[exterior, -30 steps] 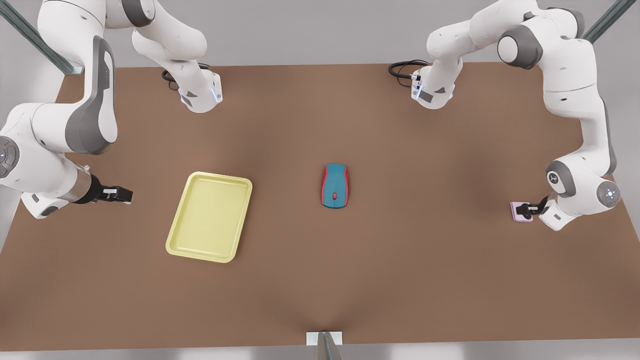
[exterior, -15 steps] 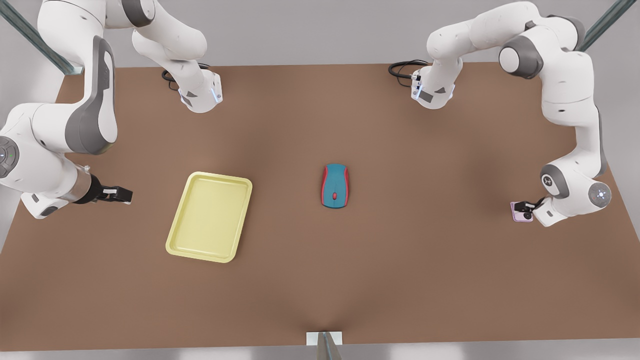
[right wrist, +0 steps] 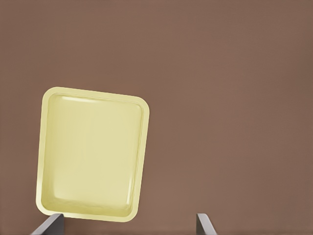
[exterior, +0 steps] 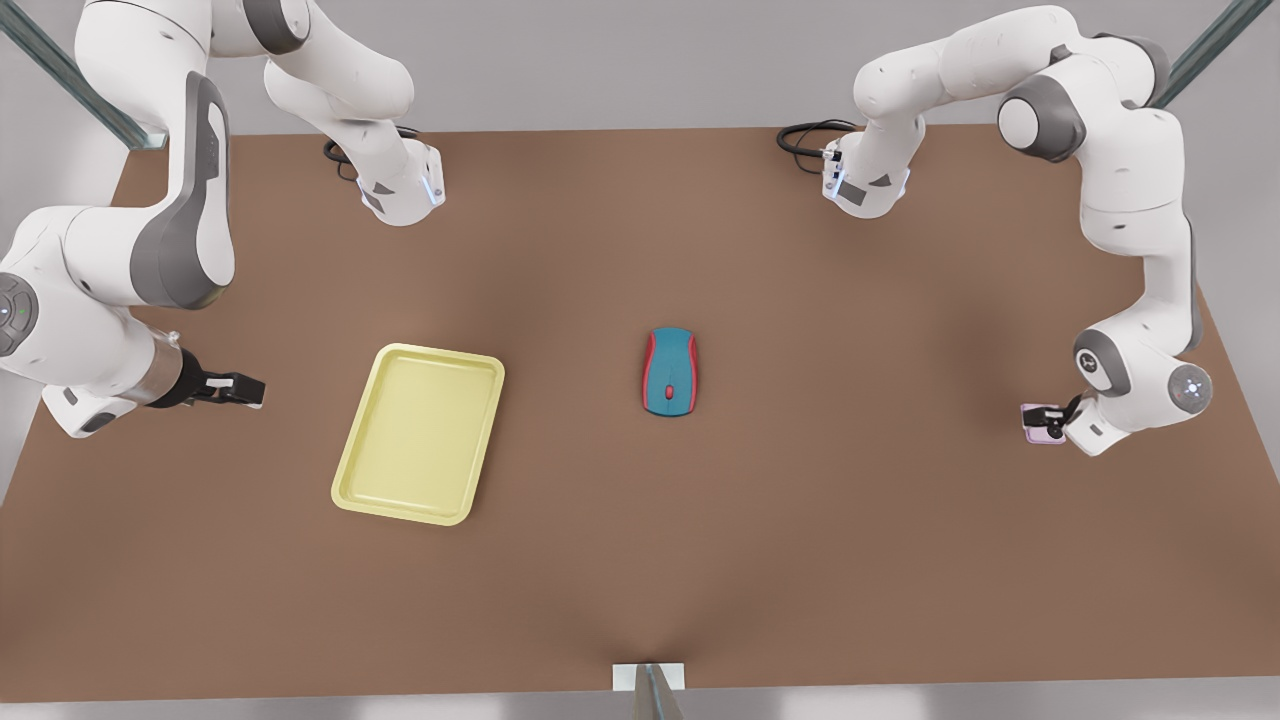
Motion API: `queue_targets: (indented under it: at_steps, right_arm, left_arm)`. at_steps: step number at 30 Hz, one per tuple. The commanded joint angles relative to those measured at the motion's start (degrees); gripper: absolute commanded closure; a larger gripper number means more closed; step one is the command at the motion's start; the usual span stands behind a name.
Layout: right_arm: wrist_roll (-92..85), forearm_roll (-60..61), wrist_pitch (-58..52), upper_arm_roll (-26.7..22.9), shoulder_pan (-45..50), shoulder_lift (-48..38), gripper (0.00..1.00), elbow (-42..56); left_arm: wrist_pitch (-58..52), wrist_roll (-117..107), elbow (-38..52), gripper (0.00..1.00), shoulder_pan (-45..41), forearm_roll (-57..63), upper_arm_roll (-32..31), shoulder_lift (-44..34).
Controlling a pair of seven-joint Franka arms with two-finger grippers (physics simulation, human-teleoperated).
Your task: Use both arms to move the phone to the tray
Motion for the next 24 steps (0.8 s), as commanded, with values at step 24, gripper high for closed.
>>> queue_targets:
  at_steps: [24]
  right_arm:
    - [-3.5,-0.4,0.2,0.0,0.0,-0.1,0.00,0.0]
  left_arm:
    - [-1.4,-19.8,-0.4,0.33,-3.3,0.2,-0.5,-1.4]
